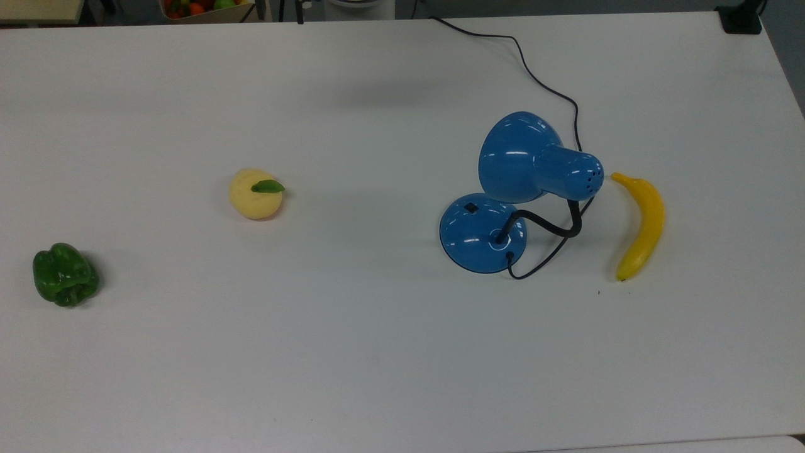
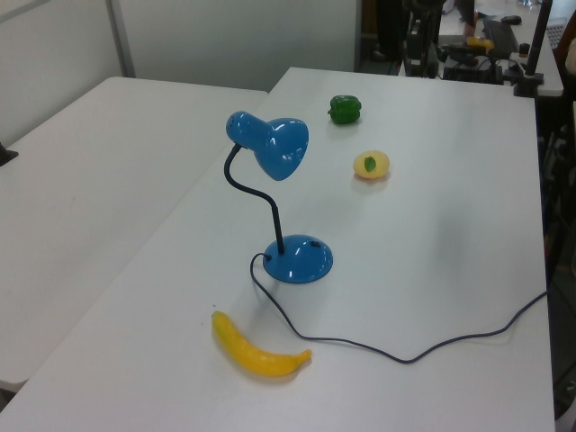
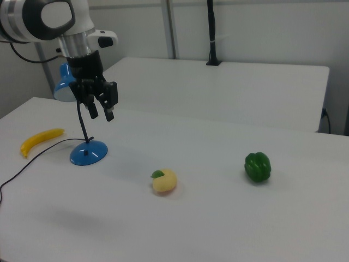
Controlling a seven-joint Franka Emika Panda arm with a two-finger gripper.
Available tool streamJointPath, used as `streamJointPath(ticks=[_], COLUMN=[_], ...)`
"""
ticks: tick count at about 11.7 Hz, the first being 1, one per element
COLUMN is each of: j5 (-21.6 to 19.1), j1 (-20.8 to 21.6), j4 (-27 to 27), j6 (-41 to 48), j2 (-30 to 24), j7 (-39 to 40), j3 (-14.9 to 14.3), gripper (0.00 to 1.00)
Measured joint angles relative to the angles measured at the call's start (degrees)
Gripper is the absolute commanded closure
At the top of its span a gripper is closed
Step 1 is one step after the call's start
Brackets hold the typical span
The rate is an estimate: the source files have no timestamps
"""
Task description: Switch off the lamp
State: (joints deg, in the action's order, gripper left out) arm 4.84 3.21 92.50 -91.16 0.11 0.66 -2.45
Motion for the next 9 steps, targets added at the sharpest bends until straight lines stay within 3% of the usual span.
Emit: streamJointPath(ticks=[9], j5=[0.0], j1=[-0.03], j4=[-1.15], j6=[0.24], j2=[-0.83], j7=[-0.6], j3=[-0.01], gripper=[0.0])
